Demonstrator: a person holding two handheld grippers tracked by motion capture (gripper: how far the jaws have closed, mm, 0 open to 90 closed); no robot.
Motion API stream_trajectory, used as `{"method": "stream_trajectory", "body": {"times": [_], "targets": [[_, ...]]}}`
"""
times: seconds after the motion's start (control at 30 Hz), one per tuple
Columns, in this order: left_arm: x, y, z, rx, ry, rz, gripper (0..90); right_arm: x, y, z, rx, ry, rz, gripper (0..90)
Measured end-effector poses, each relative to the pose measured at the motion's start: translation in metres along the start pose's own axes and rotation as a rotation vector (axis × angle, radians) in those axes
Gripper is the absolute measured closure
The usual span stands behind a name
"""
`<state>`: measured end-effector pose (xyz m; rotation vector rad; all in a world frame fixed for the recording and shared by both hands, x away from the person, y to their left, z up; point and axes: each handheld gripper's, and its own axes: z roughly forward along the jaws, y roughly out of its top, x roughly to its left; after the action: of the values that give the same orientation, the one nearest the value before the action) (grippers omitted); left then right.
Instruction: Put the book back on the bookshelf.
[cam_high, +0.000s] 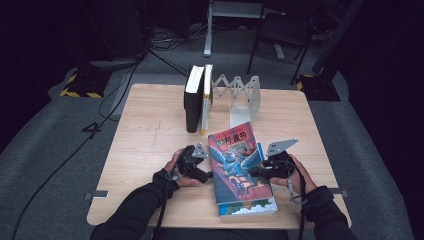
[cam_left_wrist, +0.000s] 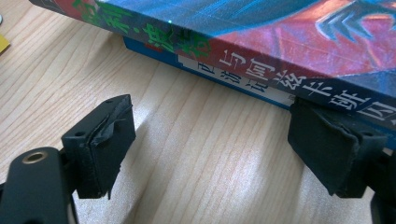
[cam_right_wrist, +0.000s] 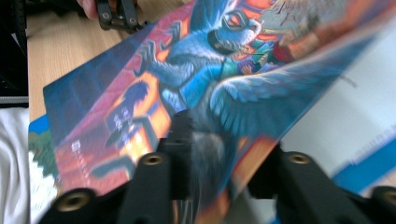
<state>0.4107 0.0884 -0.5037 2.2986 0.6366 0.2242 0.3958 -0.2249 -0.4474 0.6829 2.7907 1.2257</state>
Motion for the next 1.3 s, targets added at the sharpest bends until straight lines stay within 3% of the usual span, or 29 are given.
{"method": "stream_trajectory", "body": {"times": [0.13,0.2,0.23,0.33,0.47,0.6,0.67,0.77,0.8,0.83,0.93,1.03,1.1,1.17,1.23,1.3], "targets": [[0.008,0.003,0.001,-0.014,0.021,-0.022,22.7,-0.001,-0.001,0.0,-0.039,0.02,0.0,80.5],[0.011,0.004,0.002,-0.016,0.021,-0.023,26.6,0.001,-0.002,0.0,-0.043,0.01,-0.015,81.5],[0.017,0.006,0.004,-0.017,0.029,-0.029,26.6,0.005,-0.003,-0.001,-0.058,-0.003,-0.049,83.9],[0.024,0.009,0.005,-0.033,0.056,-0.036,27.0,0.006,-0.005,-0.001,-0.08,-0.004,-0.065,84.5],[0.033,0.013,0.004,-0.047,0.06,-0.053,27.2,0.007,-0.007,-0.004,-0.104,-0.004,-0.085,84.6],[0.04,0.021,-0.002,-0.091,0.056,-0.068,29.0,0.012,-0.008,-0.013,-0.15,-0.016,-0.124,84.4],[0.044,0.026,-0.006,-0.119,0.023,-0.085,32.5,0.015,-0.009,-0.018,-0.174,-0.019,-0.149,84.3],[0.053,0.035,-0.012,-0.155,-0.098,-0.098,36.9,0.019,-0.012,-0.028,-0.234,-0.02,-0.179,84.1],[0.055,0.037,-0.012,-0.163,-0.115,-0.108,36.9,0.02,-0.014,-0.03,-0.255,-0.022,-0.186,84.2],[0.056,0.04,-0.011,-0.162,-0.127,-0.105,36.9,0.02,-0.014,-0.032,-0.265,-0.021,-0.192,84.4],[0.056,0.046,-0.009,-0.165,-0.162,-0.074,48.2,0.022,-0.014,-0.033,-0.273,-0.025,-0.208,84.4],[0.051,0.05,-0.02,-0.219,-0.175,-0.05,64.8,0.024,-0.014,-0.035,-0.285,-0.045,-0.217,84.0],[0.05,0.056,-0.028,-0.225,-0.181,-0.025,69.4,0.024,-0.013,-0.037,-0.311,-0.046,-0.208,80.1],[0.048,0.058,-0.031,-0.225,-0.183,-0.008,77.3,0.024,-0.01,-0.038,-0.312,-0.039,-0.221,75.9],[0.044,0.066,-0.036,-0.234,-0.2,0.029,79.3,0.026,-0.005,-0.036,-0.303,-0.044,-0.231,67.0],[0.04,0.072,-0.04,-0.252,-0.205,0.052,82.7,0.027,-0.001,-0.035,-0.294,-0.049,-0.243,64.7]]}}
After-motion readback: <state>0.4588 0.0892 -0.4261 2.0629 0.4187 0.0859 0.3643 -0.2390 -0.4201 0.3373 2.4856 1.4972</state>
